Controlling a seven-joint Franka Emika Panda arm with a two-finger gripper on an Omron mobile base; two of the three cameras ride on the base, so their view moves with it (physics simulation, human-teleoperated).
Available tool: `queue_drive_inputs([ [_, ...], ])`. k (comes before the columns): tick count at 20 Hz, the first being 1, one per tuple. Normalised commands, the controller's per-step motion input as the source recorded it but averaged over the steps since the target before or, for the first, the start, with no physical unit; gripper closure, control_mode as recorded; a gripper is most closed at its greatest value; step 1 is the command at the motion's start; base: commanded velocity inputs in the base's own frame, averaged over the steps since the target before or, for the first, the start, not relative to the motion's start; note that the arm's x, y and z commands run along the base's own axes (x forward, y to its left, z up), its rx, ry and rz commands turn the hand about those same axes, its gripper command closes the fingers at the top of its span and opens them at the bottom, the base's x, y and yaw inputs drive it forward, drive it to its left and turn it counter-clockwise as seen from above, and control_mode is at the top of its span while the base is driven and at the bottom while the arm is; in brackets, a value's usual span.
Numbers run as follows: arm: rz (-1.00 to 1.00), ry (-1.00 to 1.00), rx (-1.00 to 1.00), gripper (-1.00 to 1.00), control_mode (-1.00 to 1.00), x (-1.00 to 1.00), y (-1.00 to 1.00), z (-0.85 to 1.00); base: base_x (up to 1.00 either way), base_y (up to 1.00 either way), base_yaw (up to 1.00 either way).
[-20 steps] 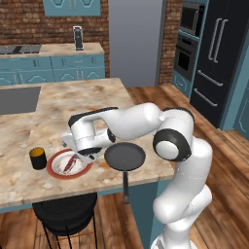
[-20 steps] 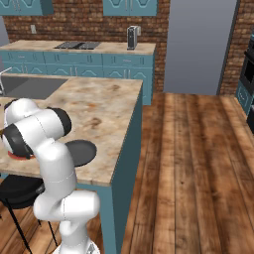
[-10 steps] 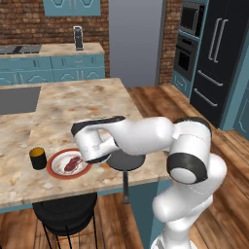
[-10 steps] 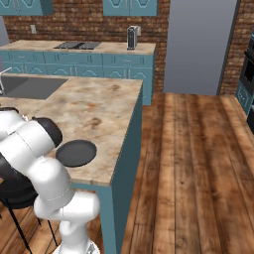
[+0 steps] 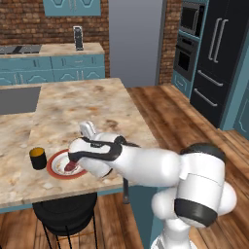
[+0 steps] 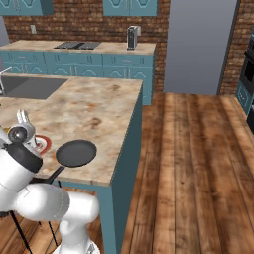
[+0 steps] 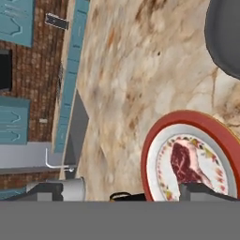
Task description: Pick up the pan with the steak in it and place it on the dining table. Then place the steak on the plate.
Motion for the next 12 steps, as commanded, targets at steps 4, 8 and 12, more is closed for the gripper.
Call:
queue_drive_inputs([
  [4,-0.04,0.00,0.00,-1.00,-1.00,-0.37,-0.01,1.00,0.00,0.00,0.00],
  [8,-0.04,0.02,0.00,-1.00,-1.00,-0.64,-0.12,0.96,0.00,0.00,0.00],
  [12,-0.07,0.18,0.02,-1.00,-1.00,-0.62,-0.23,0.86,0.00,0.00,0.00],
])
